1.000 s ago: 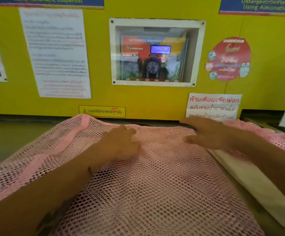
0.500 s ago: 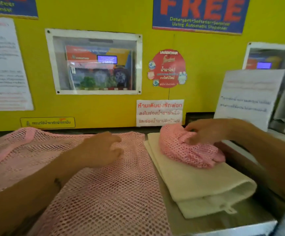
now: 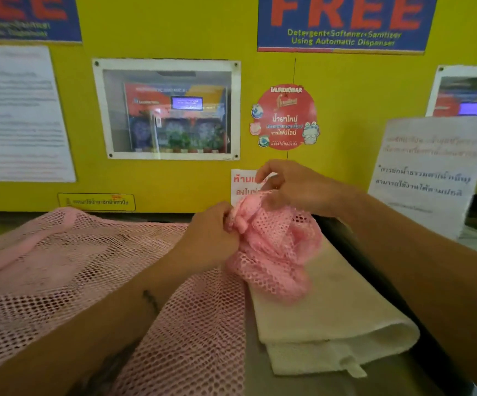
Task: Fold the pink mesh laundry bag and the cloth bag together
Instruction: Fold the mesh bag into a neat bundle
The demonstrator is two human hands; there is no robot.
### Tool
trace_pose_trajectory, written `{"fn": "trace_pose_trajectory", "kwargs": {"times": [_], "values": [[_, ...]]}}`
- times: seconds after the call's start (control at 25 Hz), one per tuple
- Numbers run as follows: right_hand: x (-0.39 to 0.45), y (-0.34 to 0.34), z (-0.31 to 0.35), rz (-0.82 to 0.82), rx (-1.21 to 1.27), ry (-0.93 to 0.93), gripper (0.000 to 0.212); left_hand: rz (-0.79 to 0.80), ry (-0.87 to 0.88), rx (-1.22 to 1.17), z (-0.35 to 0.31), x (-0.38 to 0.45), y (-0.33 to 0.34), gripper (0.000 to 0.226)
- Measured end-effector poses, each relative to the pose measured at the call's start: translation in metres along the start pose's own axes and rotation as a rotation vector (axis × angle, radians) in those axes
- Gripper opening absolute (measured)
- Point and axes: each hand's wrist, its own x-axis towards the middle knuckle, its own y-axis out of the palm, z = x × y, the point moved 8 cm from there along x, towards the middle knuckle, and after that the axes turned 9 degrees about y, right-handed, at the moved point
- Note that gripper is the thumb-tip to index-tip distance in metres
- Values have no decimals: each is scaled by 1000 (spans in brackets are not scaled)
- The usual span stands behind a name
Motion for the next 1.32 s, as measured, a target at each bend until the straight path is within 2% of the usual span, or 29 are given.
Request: {"fn": "trace_pose_trajectory", "kwargs": {"times": [0.04, 0.12, 0.2, 0.24, 0.32, 0.4, 0.52, 0.56, 0.64, 0.72, 0.84, 0.88, 0.92, 1.0, 1.08, 1.16, 1.24, 1.32], "values": [[3, -10, 6, -119, 87, -55, 34, -98, 1, -45, 2, 2, -17, 12], [9, -26, 12, -320, 174, -157, 31, -246, -16, -221, 10, 5, -63, 14], [18, -31, 9, -435, 76, -194, 26, -341, -6, -297, 18, 5, -117, 17], [25, -30, 5, -447, -22, -175, 22, -375, 11, -230, 25, 3, -143, 18], [38, -14, -5, -299, -208, -75, 20, -440, 4, 2, 49, -5, -188, 18], [43, 6, -19, -92, -409, 47, 33, -450, -82, 207, 80, -16, -215, 15], [46, 17, -27, -73, -503, 133, 33, -320, -180, 503, 109, -30, -217, 21], [48, 20, -26, -111, -471, 135, 29, -283, -152, 553, 106, -33, -208, 21], [50, 27, -19, -165, -399, 105, 22, -153, -37, 487, 87, -36, -179, 16], [47, 44, -9, -26, -371, 76, 24, 161, 32, 309, 64, -46, -136, 8], [33, 79, -20, 275, -504, 167, 39, 660, -74, 292, 64, -76, -83, 33], [32, 86, -26, 287, -558, 165, 38, 741, -96, 349, 70, -84, -73, 38], [34, 90, -30, 253, -598, 138, 34, 741, -86, 374, 76, -86, -65, 34], [39, 86, -32, 135, -653, 54, 32, 613, 3, 350, 75, -78, -60, 6], [46, 57, -30, -30, -670, 42, 29, 469, 103, 282, 58, -68, -63, 9], [53, 18, -31, -180, -765, 94, 18, 367, 167, 54, 26, -60, -67, 7], [58, -7, -38, -231, -889, 192, 15, 226, 255, -130, -4, -50, -82, 10], [57, -6, -35, -190, -892, 206, 26, -37, 244, -87, 2, -33, -111, 15]]}}
